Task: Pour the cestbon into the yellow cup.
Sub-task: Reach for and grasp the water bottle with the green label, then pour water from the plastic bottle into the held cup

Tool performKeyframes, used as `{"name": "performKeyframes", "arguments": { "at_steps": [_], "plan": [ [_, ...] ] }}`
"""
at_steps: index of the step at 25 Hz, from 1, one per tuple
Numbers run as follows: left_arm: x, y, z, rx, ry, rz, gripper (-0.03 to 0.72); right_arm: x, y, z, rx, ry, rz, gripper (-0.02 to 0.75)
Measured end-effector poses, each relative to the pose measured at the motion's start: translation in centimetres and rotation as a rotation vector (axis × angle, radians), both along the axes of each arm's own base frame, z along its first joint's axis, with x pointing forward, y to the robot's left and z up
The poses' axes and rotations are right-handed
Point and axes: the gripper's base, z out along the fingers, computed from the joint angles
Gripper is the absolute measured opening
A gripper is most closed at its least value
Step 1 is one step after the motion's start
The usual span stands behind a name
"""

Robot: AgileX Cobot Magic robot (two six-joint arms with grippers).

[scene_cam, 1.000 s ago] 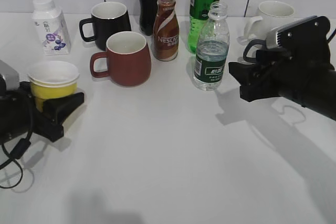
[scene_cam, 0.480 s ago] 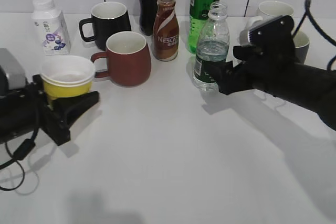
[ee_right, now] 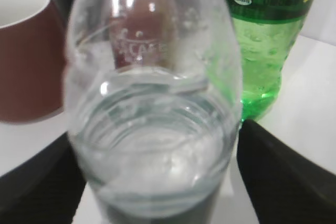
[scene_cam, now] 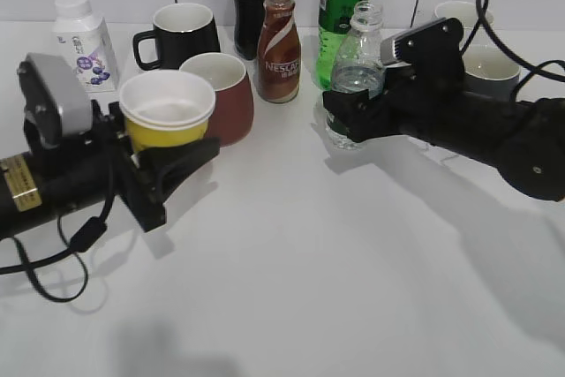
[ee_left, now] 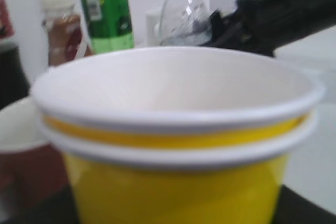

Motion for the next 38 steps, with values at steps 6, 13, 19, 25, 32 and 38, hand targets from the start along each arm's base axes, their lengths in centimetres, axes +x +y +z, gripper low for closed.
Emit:
{"name": "performKeyframes", "arguments": {
  "at_steps": [6,13,19,25,32,38],
  "plan": [
    [0.5,-1.5,0.8,-0.029,-0.033,-0.015,0.402,1.4,0.5,-0.8,0.007,0.002,0.0,0.631],
    [1.1,-2.4,-0.7,-0.024,0.01,-0.012,0.401,2.2,0.9,-1.0,0.011,-0.008,0.002,0.487],
    [2.3,-3.0,-1.8,-0.015,0.028,-0.015,0.401,2.2,0.9,-0.9,-0.022,-0.047,0.017,0.487],
    [2.4,-3.0,-2.2,-0.01,0.037,-0.017,0.4,2.1,0.9,-0.6,-0.122,-0.134,0.052,0.487],
    [2.5,-5.1,-2.4,-0.015,0.026,-0.076,0.4,1.6,1.2,2.1,-0.217,-0.287,0.141,0.487],
    [2.5,-7.8,-2.2,-0.032,-0.007,-0.146,0.4,1.1,1.4,3.9,-0.318,-0.429,0.201,0.487]
  ]
}}
